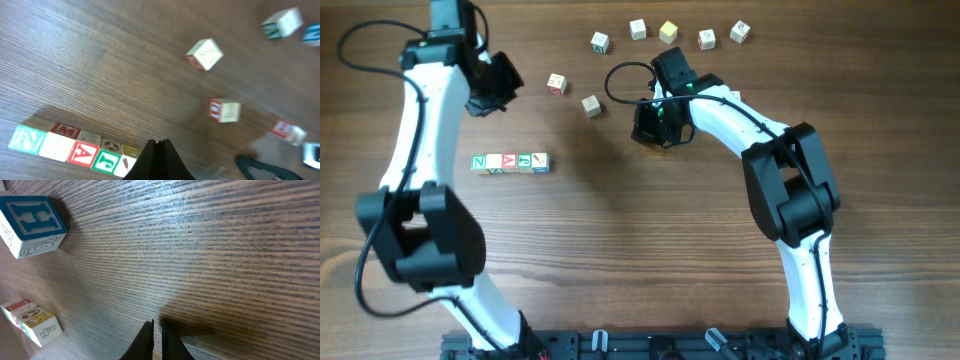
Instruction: Form a horizontal line
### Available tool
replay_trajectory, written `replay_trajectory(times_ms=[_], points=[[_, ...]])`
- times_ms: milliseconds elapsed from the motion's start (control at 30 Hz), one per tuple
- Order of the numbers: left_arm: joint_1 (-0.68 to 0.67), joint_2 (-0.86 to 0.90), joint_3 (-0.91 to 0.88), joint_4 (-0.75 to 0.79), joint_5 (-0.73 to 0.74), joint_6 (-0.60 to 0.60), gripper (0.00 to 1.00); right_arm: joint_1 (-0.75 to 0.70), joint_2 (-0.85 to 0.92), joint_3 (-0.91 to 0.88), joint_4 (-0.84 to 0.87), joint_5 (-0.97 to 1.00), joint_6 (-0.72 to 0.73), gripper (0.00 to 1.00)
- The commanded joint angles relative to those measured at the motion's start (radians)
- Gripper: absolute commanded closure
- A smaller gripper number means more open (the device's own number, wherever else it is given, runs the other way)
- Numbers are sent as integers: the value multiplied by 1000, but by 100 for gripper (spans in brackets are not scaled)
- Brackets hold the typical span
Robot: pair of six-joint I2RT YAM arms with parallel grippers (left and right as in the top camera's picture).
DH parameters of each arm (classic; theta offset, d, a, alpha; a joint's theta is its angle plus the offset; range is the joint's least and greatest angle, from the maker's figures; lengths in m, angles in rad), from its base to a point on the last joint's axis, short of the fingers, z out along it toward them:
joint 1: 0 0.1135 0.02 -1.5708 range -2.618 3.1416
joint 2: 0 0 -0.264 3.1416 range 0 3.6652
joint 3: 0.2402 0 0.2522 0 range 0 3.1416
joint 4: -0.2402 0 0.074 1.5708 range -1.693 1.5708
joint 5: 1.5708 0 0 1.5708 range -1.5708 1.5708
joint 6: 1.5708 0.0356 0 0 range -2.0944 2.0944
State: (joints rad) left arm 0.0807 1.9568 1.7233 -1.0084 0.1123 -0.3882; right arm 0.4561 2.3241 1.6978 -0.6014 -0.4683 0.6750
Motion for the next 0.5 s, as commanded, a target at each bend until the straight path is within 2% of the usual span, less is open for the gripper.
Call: replay_trajectory(times_ms=[0,267,467], points=[[2,79,3,-5,-35,-10,96,-5,74,-37,-20,109,-18,90],[2,176,3,0,-43,-10,96,-5,74,-37,-20,109,-18,90],[3,217,-2,-5,-119,-10,96,-5,74,-37,-21,109,-20,90]])
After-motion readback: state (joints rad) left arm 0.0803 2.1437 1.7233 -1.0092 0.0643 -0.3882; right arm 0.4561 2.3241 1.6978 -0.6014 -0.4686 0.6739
